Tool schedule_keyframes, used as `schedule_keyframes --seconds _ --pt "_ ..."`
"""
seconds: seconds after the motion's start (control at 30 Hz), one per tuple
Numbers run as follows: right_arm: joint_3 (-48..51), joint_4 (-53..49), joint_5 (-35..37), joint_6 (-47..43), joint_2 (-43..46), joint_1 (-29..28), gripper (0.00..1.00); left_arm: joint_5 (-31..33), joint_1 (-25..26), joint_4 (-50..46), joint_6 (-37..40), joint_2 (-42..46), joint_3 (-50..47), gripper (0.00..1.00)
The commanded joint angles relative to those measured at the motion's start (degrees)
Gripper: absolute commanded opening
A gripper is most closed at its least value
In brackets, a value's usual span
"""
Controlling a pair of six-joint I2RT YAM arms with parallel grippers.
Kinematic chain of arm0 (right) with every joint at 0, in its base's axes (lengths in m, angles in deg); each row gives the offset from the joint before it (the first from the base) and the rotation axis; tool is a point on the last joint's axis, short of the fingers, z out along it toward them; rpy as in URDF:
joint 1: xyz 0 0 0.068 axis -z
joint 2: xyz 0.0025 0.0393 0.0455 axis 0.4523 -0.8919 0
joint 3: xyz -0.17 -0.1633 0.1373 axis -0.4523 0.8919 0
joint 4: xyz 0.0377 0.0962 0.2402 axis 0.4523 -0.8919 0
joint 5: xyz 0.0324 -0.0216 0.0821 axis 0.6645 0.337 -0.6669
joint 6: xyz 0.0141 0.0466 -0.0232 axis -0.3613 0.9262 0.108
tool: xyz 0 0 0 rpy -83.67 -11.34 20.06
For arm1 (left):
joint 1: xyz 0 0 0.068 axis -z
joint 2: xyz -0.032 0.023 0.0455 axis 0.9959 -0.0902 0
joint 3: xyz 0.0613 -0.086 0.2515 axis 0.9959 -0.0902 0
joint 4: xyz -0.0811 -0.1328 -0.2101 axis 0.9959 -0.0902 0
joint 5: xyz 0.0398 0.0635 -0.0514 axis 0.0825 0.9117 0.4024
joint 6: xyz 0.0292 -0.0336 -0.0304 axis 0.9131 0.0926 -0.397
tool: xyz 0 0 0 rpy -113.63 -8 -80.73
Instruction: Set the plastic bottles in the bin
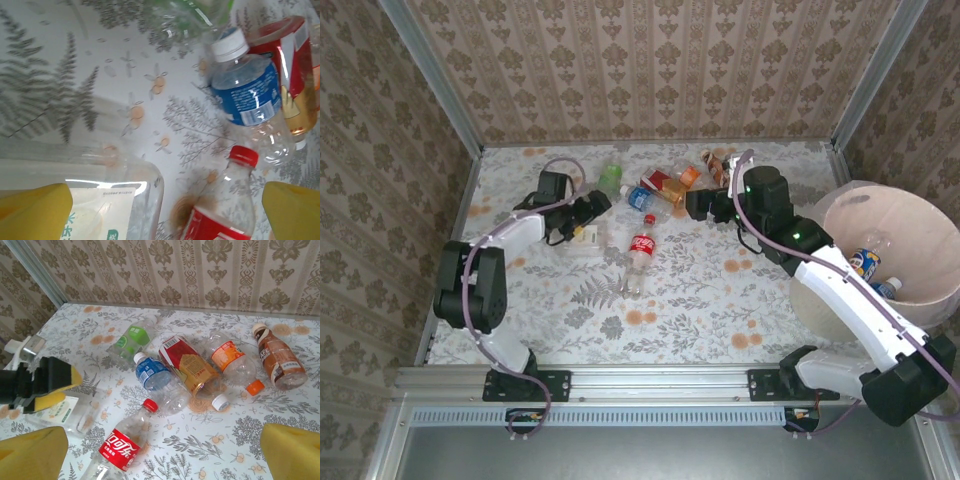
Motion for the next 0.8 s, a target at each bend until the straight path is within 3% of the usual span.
schedule_keyframes --seconds 0.0,0.2,0.33,0.43,0.53,0.63,0.77 --pt "-1.69 1.71 1.27 0.57 -0.95 -0.54 1.00 3.21 -1.59 -9.27 3.27 2.35 -2.54 1.00" --pt "-2.97 1.42 1.30 0.32 -2.55 -0.94 1.00 5.98 -0.90 -17.68 3.61 7.59 1.30 1.00" --pt "-3.27 1.49 1.33 0.16 -3.16 -1.23 1.00 14.37 1.58 -23.85 5.24 8.76 5.22 1.00" --pt "-3.30 1.50 1.48 -0.35 -3.35 -1.34 1.00 18.30 1.21 -24.85 13.40 8.43 6.96 1.00" --pt "-3.26 1.31 1.73 -1.08 -3.41 -1.35 1.00 16.63 1.28 -25.53 26.49 7.57 8.93 1.00" --pt "-3.28 1.24 2.24 -1.75 -3.56 -1.36 1.00 19.16 3.39 -28.09 39.56 7.23 9.82 1.00" --pt "-3.82 1.14 2.13 -2.87 -4.37 -1.36 1.00 15.35 5.54 -36.09 51.28 3.58 13.67 1.00"
